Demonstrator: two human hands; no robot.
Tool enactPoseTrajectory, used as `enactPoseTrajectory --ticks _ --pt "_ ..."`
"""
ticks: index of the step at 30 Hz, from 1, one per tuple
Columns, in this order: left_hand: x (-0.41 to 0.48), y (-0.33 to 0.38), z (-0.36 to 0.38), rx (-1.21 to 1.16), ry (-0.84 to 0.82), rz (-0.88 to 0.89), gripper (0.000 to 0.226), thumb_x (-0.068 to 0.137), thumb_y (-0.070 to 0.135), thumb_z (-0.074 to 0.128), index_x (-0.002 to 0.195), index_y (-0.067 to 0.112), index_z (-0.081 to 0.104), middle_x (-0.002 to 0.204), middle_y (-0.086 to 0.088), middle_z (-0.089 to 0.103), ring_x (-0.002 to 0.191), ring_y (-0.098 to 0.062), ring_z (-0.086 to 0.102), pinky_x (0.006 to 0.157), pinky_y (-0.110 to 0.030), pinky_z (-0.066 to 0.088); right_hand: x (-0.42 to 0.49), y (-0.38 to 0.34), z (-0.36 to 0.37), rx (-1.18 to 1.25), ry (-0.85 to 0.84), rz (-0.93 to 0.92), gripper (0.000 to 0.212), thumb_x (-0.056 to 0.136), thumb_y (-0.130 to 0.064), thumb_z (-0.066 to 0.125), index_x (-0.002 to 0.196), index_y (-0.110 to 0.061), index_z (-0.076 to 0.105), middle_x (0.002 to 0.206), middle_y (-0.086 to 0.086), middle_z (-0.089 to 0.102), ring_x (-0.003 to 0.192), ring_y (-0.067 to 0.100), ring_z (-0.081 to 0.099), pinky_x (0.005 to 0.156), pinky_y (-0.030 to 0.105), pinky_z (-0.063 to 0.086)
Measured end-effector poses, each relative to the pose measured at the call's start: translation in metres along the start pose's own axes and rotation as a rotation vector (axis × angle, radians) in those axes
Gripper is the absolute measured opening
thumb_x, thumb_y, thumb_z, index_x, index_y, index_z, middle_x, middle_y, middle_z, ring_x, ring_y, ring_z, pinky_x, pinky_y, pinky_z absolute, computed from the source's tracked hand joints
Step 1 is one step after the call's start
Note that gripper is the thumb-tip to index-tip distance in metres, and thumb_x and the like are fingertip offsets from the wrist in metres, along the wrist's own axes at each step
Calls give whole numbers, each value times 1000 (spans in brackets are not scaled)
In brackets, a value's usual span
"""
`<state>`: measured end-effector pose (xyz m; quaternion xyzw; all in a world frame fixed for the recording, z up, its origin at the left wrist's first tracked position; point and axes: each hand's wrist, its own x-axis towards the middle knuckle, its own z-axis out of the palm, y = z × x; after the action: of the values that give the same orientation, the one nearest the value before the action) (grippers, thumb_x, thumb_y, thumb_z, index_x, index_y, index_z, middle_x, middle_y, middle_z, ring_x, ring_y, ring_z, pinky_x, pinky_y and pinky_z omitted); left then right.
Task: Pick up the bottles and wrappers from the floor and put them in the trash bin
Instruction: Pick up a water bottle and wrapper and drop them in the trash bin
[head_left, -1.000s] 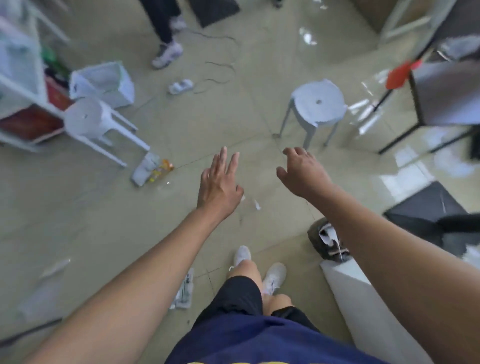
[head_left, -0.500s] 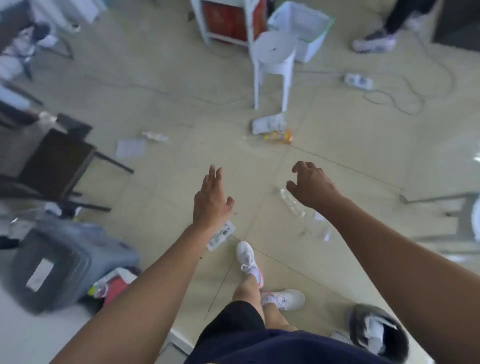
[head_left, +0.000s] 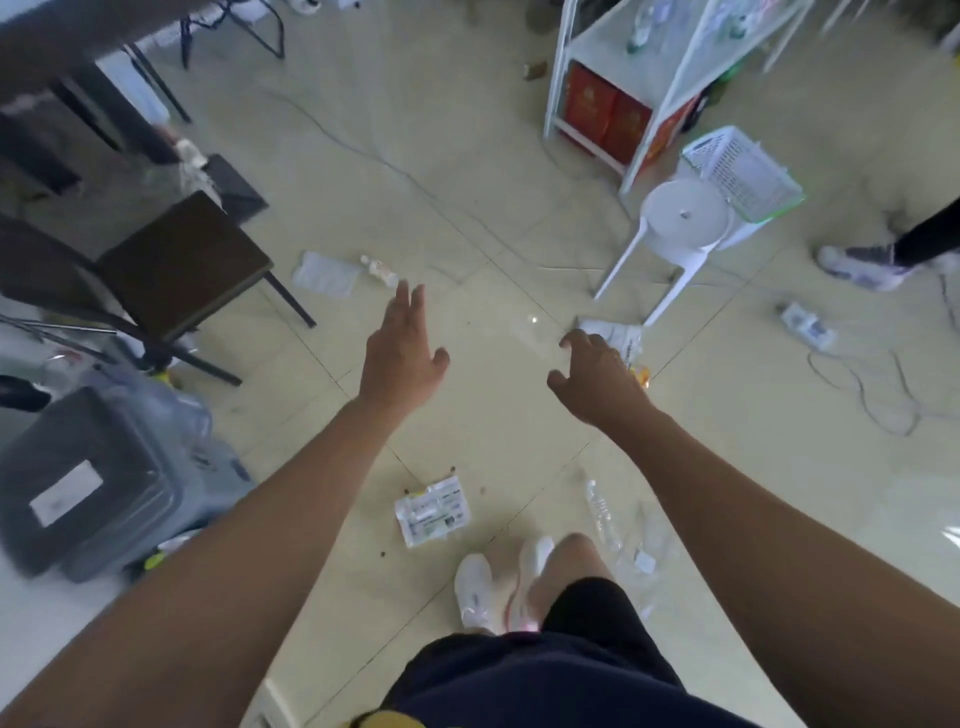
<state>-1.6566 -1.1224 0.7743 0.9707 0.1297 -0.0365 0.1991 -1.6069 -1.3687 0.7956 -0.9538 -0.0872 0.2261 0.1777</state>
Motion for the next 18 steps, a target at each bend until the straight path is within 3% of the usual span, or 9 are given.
enactPoseTrajectory --ticks 6,12,18 --pt "110 -11 -11 -32 27 1 80 94 21 62 161 9 19 172 -13 10 156 -28 24 110 -46 44 132 -23 -27 -31 -42 -47 48 96 -27 58 140 -12 45 137 16 51 125 39 50 95 44 43" --pt "229 -47 -13 7 2 -248 84 96 24 63 163 10 14 172 -13 7 158 -26 16 116 -47 38 293 -86 -63 -112 -111 -184 52 96 -27 57 144 -14 43 138 13 50 125 36 50 98 42 44" --pt "326 -78 -51 14 53 -382 86 92 25 64 161 2 17 171 -15 10 157 -29 21 110 -48 42 416 -183 -102 -216 -166 -347 55 95 -22 54 147 -16 39 138 10 50 125 33 49 94 43 44"
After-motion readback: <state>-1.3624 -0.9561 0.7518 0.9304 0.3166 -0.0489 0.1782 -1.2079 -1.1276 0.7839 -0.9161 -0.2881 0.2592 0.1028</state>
